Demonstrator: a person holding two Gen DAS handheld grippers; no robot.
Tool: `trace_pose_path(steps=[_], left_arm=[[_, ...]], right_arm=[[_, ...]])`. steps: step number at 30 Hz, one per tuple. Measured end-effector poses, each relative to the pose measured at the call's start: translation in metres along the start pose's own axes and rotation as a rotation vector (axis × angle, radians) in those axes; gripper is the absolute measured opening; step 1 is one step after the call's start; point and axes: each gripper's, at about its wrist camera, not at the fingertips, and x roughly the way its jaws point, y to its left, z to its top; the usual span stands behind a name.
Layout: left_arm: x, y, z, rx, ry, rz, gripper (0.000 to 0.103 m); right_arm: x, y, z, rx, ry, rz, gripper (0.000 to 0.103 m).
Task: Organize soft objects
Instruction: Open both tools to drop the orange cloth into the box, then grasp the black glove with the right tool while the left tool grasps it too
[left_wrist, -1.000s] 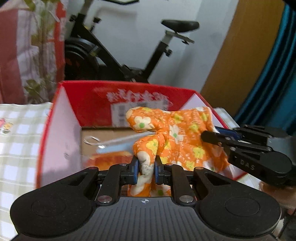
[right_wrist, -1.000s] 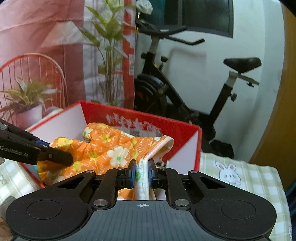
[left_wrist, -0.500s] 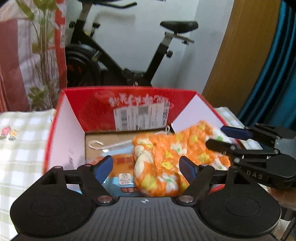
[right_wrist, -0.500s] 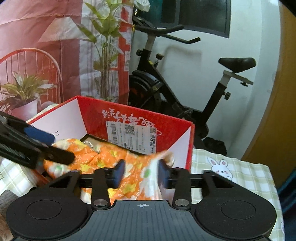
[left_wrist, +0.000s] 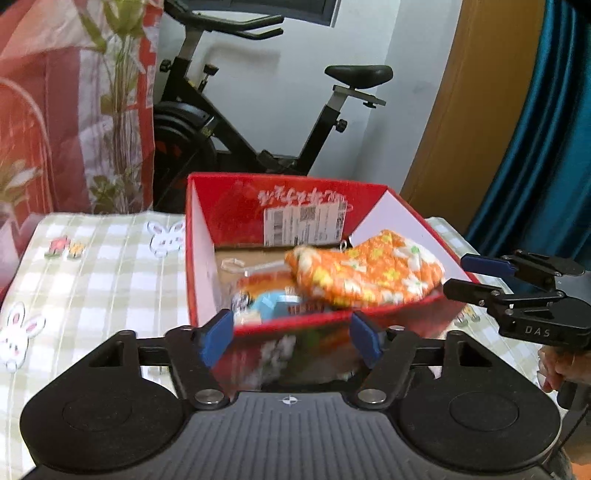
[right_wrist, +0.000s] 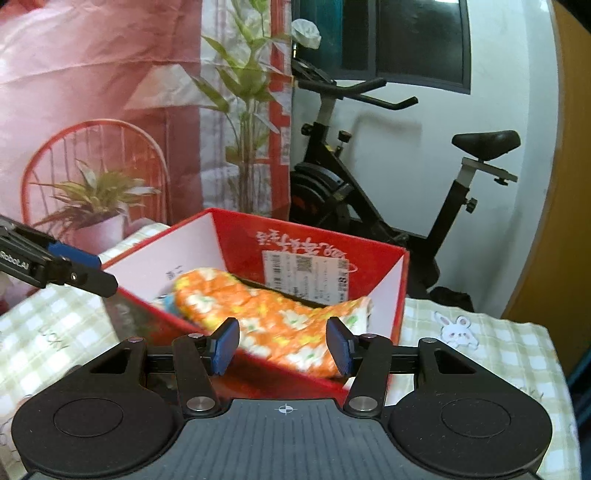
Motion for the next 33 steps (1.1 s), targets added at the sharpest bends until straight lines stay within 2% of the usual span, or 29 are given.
trace_pose_path(steps=[6, 15, 19, 24, 27, 28, 29, 30, 31, 33], left_arm=[[0.003, 0.002, -0.024, -0.031, 0.041, -0.025, 0.064], [0.032, 0.005, -0.049, -0.080, 0.114, -0.063, 0.064], [0.047, 0.007, -0.058, -0.106, 0.124, -0.085, 0.069], [0.065, 0.010, -0.068, -0.170, 0.133, -0.140, 0.069], [0.070, 0.008, -0.070, -0.175, 0.128, -0.141, 0.068], [0.069, 0.008, -0.070, -0.171, 0.120, -0.140, 0.066], [0.067, 0.008, -0.071, -0.161, 0.115, -0.135, 0.053], [0.065, 0.007, -0.071, -0.142, 0.114, -0.119, 0.025], [0.063, 0.006, -0.071, -0.121, 0.118, -0.108, 0.021], [0.059, 0.009, -0.070, -0.115, 0.104, -0.121, 0.021]], right_arm=[[-0.010, 0.010, -0.022, 0.055, -0.008, 0.030, 0.048], [0.014, 0.026, -0.064, 0.125, 0.051, 0.023, 0.048], [0.028, 0.028, -0.088, 0.145, 0.112, 0.016, 0.044], [0.029, 0.022, -0.105, 0.195, 0.120, 0.012, 0.044], [0.030, 0.019, -0.107, 0.196, 0.121, 0.014, 0.044], [0.030, 0.018, -0.107, 0.197, 0.121, 0.015, 0.044], [0.030, 0.018, -0.106, 0.200, 0.120, 0.015, 0.044], [0.030, 0.018, -0.105, 0.201, 0.119, 0.014, 0.045], [0.029, 0.017, -0.104, 0.204, 0.116, 0.014, 0.045], [0.026, 0.017, -0.102, 0.217, 0.099, 0.025, 0.046]])
